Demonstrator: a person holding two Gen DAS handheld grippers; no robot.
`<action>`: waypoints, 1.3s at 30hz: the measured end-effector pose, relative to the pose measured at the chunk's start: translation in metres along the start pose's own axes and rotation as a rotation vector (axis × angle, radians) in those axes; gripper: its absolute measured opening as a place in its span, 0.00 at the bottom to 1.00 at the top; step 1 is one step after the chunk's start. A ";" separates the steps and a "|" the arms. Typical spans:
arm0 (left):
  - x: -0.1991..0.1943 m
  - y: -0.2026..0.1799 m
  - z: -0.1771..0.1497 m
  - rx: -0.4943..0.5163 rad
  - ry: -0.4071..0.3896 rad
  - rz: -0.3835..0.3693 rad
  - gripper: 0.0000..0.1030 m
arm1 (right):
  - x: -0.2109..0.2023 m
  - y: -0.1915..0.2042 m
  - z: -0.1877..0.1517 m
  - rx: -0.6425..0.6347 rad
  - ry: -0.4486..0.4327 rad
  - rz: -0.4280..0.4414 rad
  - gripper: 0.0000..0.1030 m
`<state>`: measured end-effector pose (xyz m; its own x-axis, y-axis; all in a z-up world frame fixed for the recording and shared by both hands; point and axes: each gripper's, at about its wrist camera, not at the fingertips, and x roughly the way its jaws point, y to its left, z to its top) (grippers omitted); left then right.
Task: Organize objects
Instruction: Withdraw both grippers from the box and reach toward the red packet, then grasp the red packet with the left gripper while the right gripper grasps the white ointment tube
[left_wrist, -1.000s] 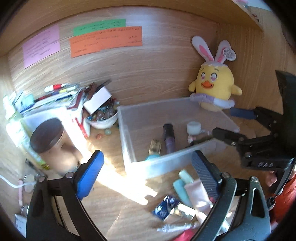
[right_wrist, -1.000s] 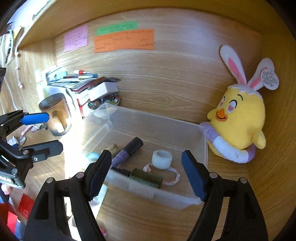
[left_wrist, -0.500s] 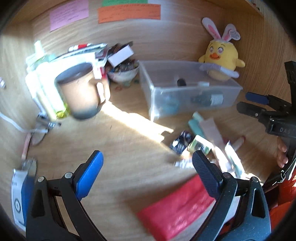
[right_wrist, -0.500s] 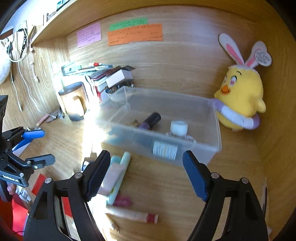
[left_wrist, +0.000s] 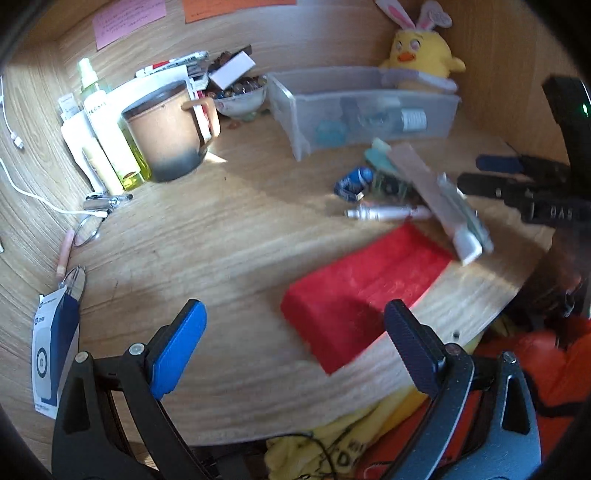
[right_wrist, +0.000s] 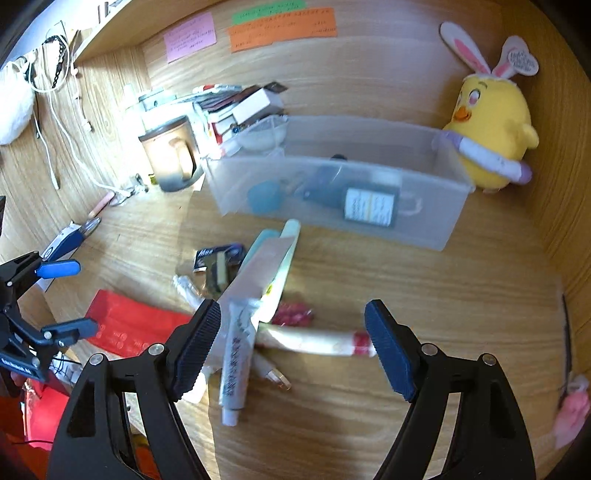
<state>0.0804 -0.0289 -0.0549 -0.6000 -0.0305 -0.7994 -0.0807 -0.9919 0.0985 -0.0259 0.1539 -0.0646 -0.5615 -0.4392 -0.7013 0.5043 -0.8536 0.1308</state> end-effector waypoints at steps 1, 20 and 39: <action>-0.001 0.000 -0.003 0.004 0.002 -0.008 0.95 | 0.001 0.001 -0.001 0.002 0.002 0.003 0.75; 0.026 -0.017 0.004 0.059 -0.001 -0.106 0.95 | 0.000 0.013 -0.025 -0.015 0.035 0.065 0.56; 0.025 -0.031 0.011 0.034 -0.036 -0.109 0.61 | 0.005 0.008 -0.017 -0.018 0.021 0.055 0.15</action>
<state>0.0586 0.0027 -0.0714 -0.6145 0.0827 -0.7845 -0.1740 -0.9842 0.0325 -0.0133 0.1495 -0.0791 -0.5191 -0.4793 -0.7077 0.5458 -0.8230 0.1571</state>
